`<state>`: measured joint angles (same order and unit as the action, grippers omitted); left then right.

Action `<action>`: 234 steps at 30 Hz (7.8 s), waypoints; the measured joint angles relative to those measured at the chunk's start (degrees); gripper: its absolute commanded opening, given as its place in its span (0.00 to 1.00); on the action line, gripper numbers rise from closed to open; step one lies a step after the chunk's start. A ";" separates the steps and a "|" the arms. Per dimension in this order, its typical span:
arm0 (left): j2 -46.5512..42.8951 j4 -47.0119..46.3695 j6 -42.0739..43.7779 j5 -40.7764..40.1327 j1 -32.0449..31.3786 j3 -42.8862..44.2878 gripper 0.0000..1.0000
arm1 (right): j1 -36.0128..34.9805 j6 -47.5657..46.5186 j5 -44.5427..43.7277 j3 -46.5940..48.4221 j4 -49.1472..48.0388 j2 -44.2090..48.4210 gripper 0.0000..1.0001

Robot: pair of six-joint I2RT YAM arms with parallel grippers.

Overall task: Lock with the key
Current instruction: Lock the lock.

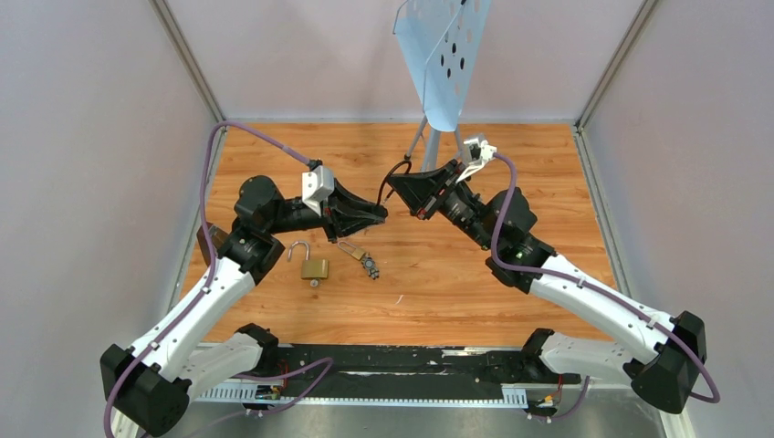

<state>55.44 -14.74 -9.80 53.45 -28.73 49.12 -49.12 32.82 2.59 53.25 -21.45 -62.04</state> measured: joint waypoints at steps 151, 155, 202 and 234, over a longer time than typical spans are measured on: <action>2.03 -34.84 -54.03 -20.28 5.42 -2.99 0.00 | 3.08 8.37 20.09 -0.11 -13.42 -8.74 0.63; 2.03 -35.58 -54.36 -19.58 5.42 -2.99 0.00 | 3.02 9.16 20.06 -2.03 -15.17 -8.79 0.62; -5.18 -44.96 -63.34 -10.25 5.42 -18.08 0.00 | -7.10 3.67 19.56 -9.31 -31.43 -9.27 0.56; -0.72 -56.54 -71.52 -13.73 5.46 -17.44 0.00 | -5.33 6.10 19.19 -8.63 -37.24 -12.87 0.55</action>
<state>54.72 -71.29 -81.32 39.72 -23.27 31.68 -54.46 38.92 21.78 44.62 -58.70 -74.91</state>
